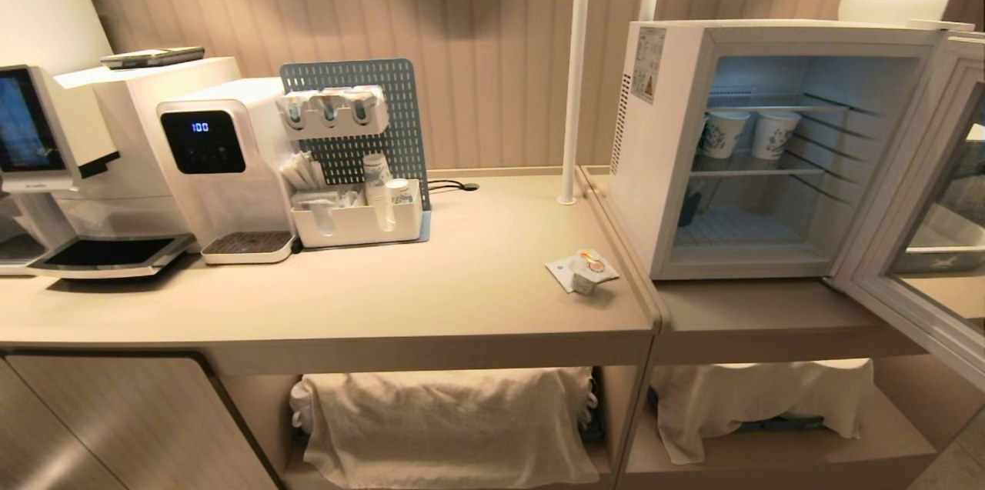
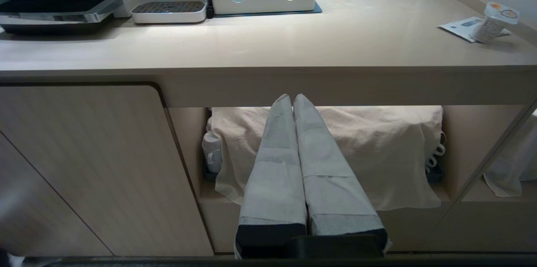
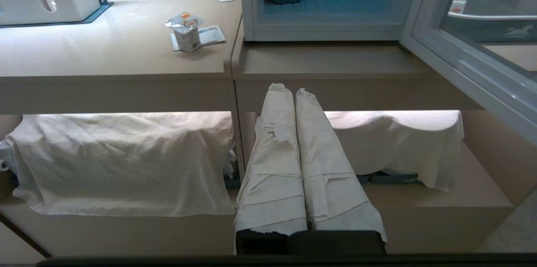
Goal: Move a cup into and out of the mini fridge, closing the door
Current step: Close the freezer door
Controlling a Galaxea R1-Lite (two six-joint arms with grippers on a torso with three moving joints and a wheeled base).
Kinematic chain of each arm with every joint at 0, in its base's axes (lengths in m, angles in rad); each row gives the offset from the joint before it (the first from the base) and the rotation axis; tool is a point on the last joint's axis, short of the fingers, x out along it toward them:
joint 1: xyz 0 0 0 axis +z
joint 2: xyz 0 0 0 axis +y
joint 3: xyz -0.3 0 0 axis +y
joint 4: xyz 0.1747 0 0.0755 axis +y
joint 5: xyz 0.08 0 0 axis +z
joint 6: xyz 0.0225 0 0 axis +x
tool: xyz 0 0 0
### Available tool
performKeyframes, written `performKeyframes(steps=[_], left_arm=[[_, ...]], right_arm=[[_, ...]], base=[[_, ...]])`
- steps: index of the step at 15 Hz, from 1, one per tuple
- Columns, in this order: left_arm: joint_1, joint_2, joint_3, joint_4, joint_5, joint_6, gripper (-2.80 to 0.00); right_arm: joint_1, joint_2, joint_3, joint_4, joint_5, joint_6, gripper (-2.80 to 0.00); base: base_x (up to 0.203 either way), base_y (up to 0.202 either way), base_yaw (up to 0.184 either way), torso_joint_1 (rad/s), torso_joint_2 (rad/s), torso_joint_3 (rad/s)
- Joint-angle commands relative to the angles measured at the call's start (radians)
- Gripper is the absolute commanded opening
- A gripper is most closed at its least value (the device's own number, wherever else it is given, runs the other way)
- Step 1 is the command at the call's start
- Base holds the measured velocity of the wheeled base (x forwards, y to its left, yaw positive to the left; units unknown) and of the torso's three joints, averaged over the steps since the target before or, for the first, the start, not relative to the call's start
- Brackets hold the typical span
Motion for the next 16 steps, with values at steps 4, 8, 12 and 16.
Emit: performKeyframes(steps=[4,8,12,16], left_arm=[[0.000,0.000,0.000,0.000,0.000,0.000,-2.80],[0.000,0.000,0.001,0.000,0.000,0.000,-2.80],[0.000,0.000,0.002,0.000,0.001,0.000,-2.80],[0.000,0.000,0.000,0.000,0.000,-0.001,-2.80]], right_arm=[[0.000,0.001,-0.001,0.002,0.000,-0.002,-2.80],[0.002,0.001,-0.001,0.002,0.000,0.000,-2.80],[0.000,0.001,-0.001,0.002,0.000,-0.002,-2.80],[0.002,0.001,-0.002,0.005,0.000,0.000,-2.80]], base=[[0.000,-0.192,0.001,0.001,0.00,0.004],[0.000,-0.193,0.000,0.003,0.00,0.006],[0.000,-0.194,-0.001,0.001,0.01,0.002],[0.000,-0.194,-0.001,0.006,0.01,0.001]])
